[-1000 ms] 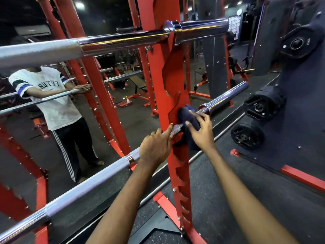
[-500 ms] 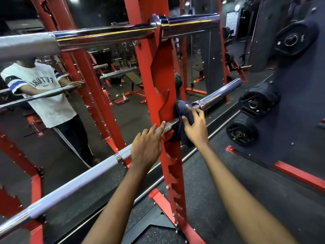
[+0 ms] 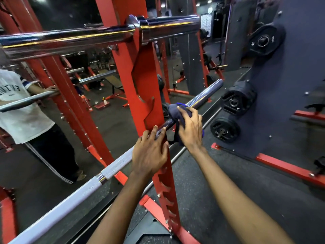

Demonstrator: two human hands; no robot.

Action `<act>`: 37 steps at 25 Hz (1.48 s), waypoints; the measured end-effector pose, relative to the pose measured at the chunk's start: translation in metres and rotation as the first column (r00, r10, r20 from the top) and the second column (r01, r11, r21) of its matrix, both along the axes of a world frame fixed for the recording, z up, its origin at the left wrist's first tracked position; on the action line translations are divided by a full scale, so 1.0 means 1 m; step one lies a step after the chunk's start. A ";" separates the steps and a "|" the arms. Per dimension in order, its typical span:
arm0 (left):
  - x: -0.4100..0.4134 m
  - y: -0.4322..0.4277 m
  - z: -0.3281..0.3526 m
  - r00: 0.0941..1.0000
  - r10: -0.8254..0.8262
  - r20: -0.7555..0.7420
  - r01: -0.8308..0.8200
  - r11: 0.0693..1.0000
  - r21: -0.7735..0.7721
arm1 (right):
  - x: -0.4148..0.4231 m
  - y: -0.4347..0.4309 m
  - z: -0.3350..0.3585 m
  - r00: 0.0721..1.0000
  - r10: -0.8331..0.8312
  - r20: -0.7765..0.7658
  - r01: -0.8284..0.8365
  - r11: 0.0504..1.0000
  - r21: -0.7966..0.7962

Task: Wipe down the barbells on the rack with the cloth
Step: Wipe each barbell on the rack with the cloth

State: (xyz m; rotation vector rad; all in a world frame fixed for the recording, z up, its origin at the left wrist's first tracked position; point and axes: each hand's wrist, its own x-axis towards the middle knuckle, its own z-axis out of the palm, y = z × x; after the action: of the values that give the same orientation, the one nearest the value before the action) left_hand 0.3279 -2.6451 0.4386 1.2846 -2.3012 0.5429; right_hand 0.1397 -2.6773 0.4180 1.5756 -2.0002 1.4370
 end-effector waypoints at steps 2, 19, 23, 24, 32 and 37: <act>-0.008 -0.005 -0.003 0.998 0.001 0.060 0.000 1.000 -0.014 | -0.012 -0.007 0.004 0.988 -0.108 -0.111 0.114 0.993 0.043; -0.023 -0.002 0.001 0.978 0.078 -0.194 -0.073 0.997 0.034 | 0.001 0.003 -0.004 0.947 0.261 0.185 -0.263 0.965 -0.013; -0.011 0.005 -0.011 0.992 0.097 -0.087 -0.098 0.995 -0.017 | 0.017 0.012 -0.010 0.907 0.370 0.203 -0.355 0.929 -0.108; -0.010 0.005 -0.013 0.993 0.089 -0.081 -0.092 0.995 -0.030 | 0.023 0.019 -0.014 0.885 0.433 0.173 -0.416 0.900 -0.126; 0.004 0.026 -0.016 0.971 0.108 -0.213 -0.106 0.994 0.018 | 0.012 0.016 -0.020 0.895 0.360 0.262 -0.324 0.931 -0.169; 0.002 0.033 -0.016 0.969 0.168 -0.179 -0.162 0.986 0.050 | 0.035 0.031 -0.025 0.827 0.552 0.106 -0.540 0.832 -0.128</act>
State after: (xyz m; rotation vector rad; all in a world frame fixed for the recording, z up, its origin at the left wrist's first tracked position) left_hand 0.3298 -2.6122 0.4225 1.4872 -2.0746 0.4214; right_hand 0.1744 -2.6461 0.3933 2.1769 -1.5699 1.8479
